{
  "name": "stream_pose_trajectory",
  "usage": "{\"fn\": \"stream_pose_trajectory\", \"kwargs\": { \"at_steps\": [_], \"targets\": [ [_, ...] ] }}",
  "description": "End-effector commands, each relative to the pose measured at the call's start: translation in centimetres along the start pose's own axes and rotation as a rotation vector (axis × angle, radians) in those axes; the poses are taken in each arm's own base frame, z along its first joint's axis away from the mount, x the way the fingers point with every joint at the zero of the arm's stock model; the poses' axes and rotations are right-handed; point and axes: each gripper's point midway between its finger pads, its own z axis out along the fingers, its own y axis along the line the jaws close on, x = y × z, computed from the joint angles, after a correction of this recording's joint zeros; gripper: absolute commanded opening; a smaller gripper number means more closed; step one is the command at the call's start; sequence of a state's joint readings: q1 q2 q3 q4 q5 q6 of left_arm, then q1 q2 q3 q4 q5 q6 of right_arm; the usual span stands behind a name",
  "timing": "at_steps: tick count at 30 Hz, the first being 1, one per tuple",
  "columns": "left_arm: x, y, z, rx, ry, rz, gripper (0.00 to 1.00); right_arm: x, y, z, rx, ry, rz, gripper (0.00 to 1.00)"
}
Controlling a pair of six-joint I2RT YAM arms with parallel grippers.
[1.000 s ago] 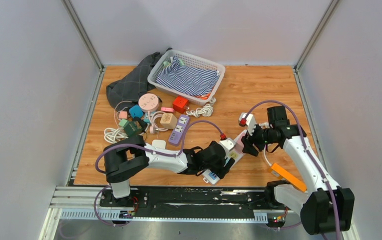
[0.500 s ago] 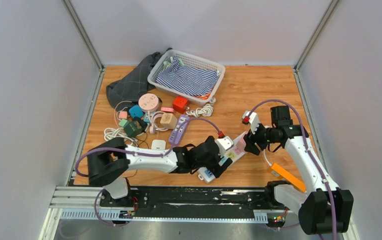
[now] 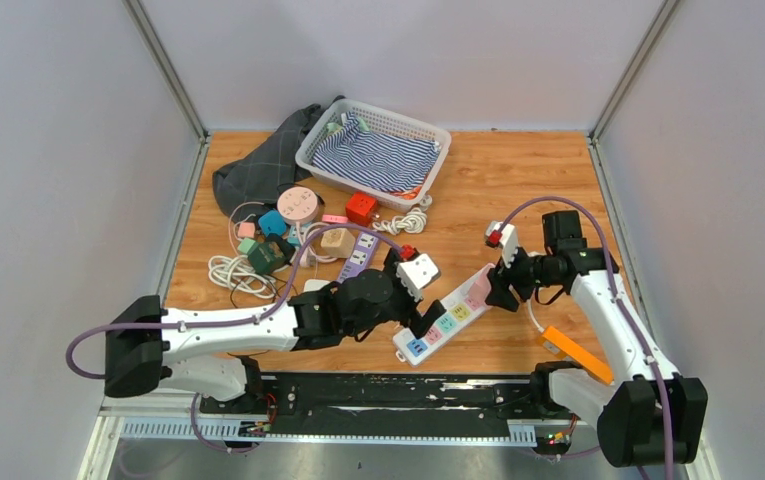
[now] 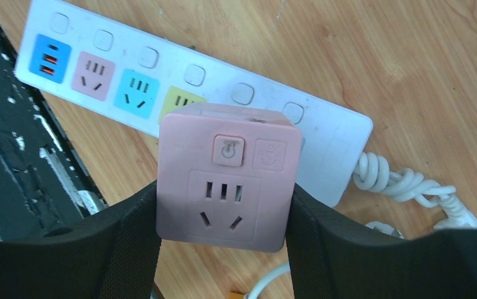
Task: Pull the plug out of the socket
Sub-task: Remove the plug from the socket, then place the plug at the center of the board.
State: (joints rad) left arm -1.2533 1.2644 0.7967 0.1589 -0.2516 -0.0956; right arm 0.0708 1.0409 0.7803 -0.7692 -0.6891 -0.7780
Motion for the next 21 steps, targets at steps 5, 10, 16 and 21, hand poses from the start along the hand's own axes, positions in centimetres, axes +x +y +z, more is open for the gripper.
{"fn": "stream_pose_trajectory", "kwargs": {
  "at_steps": [5,10,16,21],
  "targets": [
    [-3.7,1.1,-2.4,-0.028,-0.180,0.075,1.00,-4.2,2.9,-1.9,-0.133,-0.175,0.089,0.00],
    [-6.7,-1.6,-6.6,0.061,-0.539,0.207,1.00,-4.9,4.2,-2.1,-0.201,-0.219,0.110,0.00],
    [-5.8,-3.2,-7.2,0.145,-0.607,0.360,1.00,-5.7,5.2,-2.6,-0.248,-0.264,0.087,0.00],
    [-4.4,-4.4,-4.7,0.177,-0.537,0.360,1.00,-6.0,5.3,-2.7,-0.255,-0.276,0.095,0.00]
  ]
}}
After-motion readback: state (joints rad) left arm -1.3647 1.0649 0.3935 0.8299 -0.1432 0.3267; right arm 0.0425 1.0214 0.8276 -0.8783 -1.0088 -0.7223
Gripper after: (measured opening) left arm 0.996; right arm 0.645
